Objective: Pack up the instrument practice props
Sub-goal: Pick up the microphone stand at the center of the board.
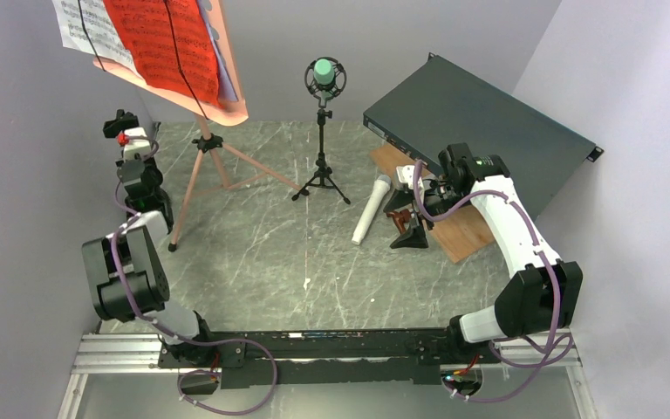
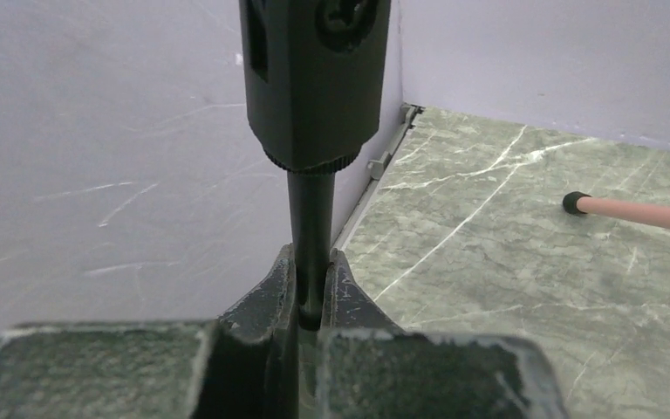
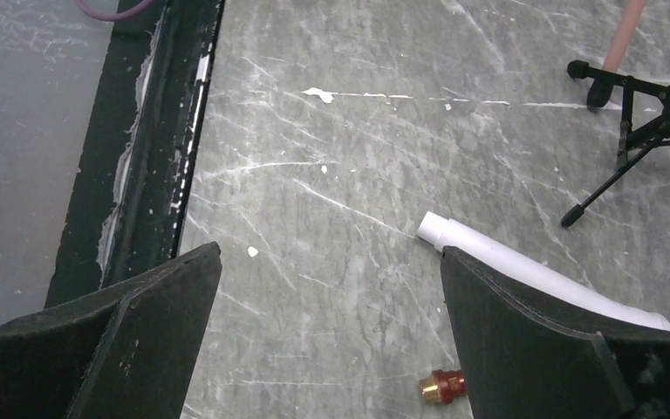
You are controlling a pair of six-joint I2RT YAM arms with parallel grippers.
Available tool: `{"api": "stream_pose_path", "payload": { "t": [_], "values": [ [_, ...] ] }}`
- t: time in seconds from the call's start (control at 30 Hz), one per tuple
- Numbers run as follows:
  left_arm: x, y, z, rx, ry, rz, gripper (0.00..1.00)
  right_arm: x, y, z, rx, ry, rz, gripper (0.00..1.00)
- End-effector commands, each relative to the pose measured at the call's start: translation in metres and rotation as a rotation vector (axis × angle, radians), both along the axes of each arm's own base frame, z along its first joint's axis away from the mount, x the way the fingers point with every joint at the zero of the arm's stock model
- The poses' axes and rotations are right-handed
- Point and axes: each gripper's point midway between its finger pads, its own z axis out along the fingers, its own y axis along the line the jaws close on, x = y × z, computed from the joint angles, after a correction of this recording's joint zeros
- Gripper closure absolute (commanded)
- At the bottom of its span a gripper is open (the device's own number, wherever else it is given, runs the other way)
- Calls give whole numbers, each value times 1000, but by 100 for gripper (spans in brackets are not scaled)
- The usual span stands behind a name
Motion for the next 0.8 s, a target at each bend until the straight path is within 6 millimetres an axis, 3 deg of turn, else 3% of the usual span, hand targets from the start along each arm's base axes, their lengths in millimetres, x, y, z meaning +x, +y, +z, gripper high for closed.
{"api": "stream_pose_path", "payload": {
  "t": [0.0,0.17,0.33,0.4,0.63,0.77],
  "values": [
    [-34,1,108,127,-216,56,100,-14,1,-24,13,140,14,0],
    [-83,-1,167,118,-236,149,100,-15,1,-20,9,130,18,0],
    [-118,-20,178,-63,-99,139,100,-17,-1,-15,-16,114,12,0],
    [-134,-44,186,-138,-65,56,100,-18,-2,-14,-28,105,9,0],
    [-196,-131,189,-349,-1,-237,100,-25,-1,-7,-29,39,0,0],
    [-217,-209,198,-394,2,-610,100,-33,2,1,-2,9,11,0]
  ]
}}
